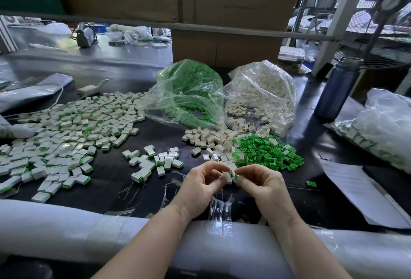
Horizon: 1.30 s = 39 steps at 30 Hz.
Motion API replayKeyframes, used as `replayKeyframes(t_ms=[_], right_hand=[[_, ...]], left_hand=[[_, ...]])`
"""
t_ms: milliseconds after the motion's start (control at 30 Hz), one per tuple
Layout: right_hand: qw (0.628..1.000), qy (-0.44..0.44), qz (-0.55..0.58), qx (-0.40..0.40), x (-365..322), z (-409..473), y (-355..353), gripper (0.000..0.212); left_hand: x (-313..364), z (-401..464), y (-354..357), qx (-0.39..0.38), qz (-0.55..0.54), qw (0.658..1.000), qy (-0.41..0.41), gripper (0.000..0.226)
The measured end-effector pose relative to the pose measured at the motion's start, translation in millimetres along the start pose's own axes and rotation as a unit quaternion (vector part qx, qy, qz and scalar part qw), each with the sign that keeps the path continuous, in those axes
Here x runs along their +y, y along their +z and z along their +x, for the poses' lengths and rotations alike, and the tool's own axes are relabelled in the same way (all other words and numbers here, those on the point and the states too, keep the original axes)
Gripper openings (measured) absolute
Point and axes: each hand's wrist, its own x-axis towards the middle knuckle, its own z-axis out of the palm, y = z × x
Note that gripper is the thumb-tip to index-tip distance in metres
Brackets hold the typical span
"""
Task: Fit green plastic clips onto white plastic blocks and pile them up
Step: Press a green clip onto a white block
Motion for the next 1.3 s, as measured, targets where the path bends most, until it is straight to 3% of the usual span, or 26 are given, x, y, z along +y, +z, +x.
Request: replayKeyframes(t_ms=[367,633,767,1300], right_hand=[[1.0,0.0,-0.001,0.016,1.0,1.2,-0.3,0.016],[1.0,-0.013,-0.019,-0.009,0.4,1.4,-0.2,0.011],[1.0,-0.012,-0.002,-0.026,-0.8,0.7,0.7,0.014],[0.998,-0.018,-0.041,-0.032,-3.7,-1.7,2.9,0.016]], left_hand=[[2.2,-0.7,-0.1,0.0,-0.036,0.999,-0.004,0.013],[1.2,0.4,-3.5,0.041,-0.026,0.999,-0.005,0.013],[3.1,0.1,-3.3,0.022,-0.085,0.996,-0.031,0.008],[5.2,-1.4,-1.1,-0.01,-0.037,0.998,-0.045,0.012]])
